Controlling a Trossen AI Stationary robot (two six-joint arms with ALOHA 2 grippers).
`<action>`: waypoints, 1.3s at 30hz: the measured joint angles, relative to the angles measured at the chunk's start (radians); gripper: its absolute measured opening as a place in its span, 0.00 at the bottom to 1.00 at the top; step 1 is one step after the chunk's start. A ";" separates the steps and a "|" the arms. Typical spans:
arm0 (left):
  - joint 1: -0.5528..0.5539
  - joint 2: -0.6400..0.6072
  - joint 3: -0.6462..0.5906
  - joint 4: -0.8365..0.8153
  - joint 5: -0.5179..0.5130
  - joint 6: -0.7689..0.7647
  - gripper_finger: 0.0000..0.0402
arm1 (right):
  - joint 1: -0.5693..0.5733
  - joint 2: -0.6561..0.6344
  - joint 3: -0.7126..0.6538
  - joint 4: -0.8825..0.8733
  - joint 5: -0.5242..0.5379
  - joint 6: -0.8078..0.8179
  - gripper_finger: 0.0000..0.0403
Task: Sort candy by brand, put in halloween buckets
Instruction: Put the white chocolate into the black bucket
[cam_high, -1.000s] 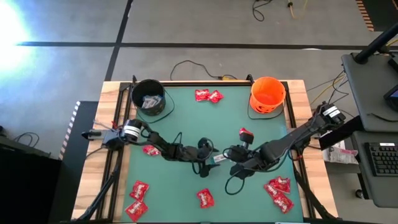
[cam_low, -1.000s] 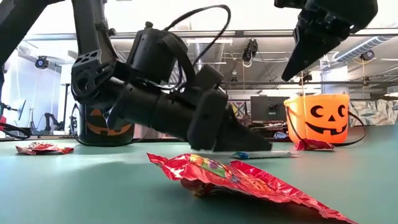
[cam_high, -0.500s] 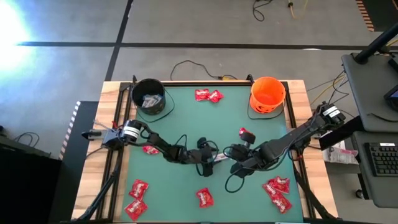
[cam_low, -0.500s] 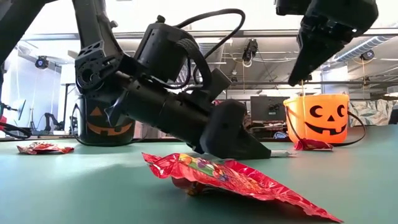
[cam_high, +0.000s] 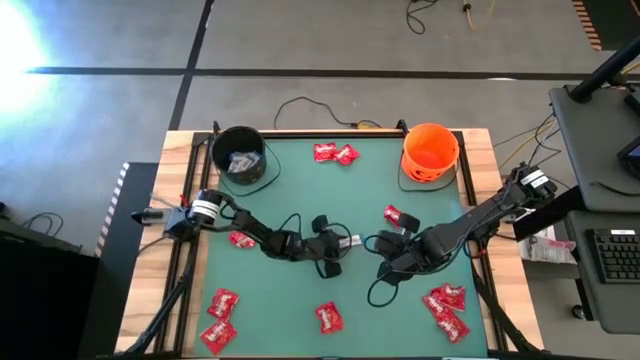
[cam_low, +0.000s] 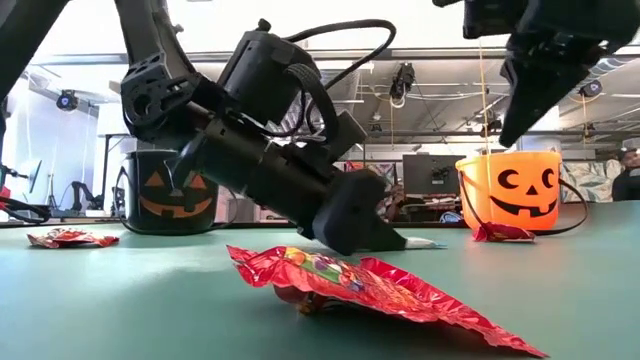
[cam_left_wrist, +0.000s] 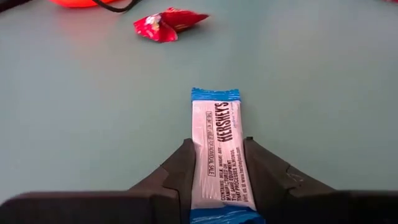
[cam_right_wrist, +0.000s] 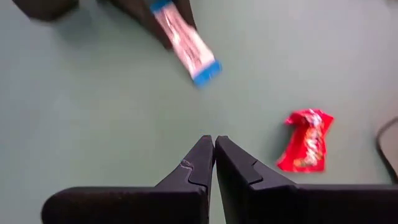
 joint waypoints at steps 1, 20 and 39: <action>0.000 -0.024 -0.010 -0.017 -0.002 0.018 0.23 | 0.001 0.000 0.000 -0.016 0.000 0.010 0.03; 0.012 -0.805 -0.359 -0.216 -0.051 0.145 0.23 | 0.005 -0.009 0.000 -0.067 0.005 0.043 0.03; 0.542 -1.208 -0.219 -1.075 -0.153 -0.007 0.23 | 0.016 0.025 -0.021 0.016 -0.001 -0.038 0.03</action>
